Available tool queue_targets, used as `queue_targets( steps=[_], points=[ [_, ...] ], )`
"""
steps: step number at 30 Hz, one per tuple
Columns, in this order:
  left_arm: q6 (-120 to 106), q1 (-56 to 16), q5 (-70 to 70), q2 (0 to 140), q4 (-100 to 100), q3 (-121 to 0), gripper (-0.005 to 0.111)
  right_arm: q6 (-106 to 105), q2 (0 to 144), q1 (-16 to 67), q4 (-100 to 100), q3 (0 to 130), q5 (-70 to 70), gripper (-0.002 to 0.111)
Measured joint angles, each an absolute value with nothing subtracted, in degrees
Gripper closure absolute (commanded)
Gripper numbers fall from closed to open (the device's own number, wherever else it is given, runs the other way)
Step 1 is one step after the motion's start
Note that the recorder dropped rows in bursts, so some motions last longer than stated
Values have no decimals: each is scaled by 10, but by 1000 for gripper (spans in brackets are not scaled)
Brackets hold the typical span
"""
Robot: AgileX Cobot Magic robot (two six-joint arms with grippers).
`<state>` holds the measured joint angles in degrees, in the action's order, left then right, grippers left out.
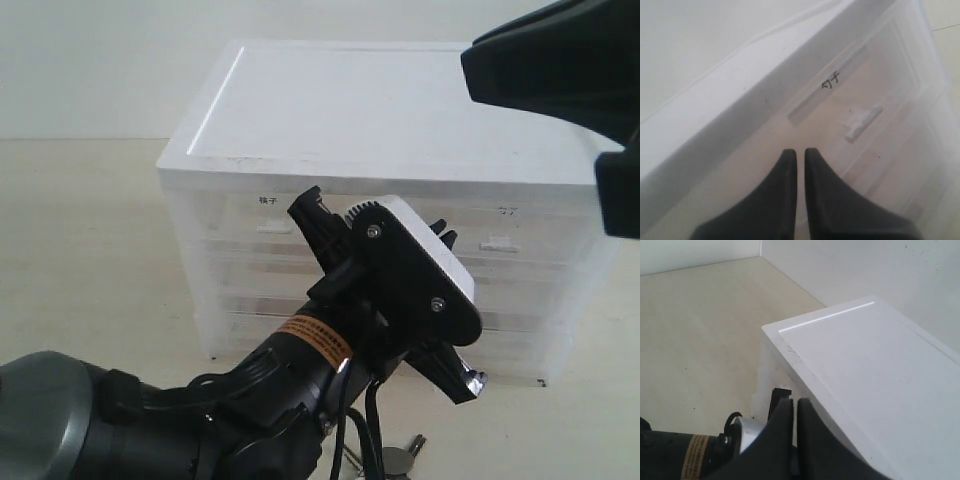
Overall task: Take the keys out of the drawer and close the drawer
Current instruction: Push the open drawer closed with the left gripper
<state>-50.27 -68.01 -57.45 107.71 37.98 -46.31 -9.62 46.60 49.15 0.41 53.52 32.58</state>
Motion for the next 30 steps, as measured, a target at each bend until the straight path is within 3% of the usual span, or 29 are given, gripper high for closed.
queue_targets(
  steps=[12,22,30],
  points=[
    [-511,-679,-565,1077,387,-480,102,-96,466,492,4,535,326,108],
    [-597,-754,-566,1064,472,-449,102,-96,466,492,4,535,326,108],
    [-573,-699,-567,1071,431,-457,102,-96,466,492,4,535,326,108]
  ],
)
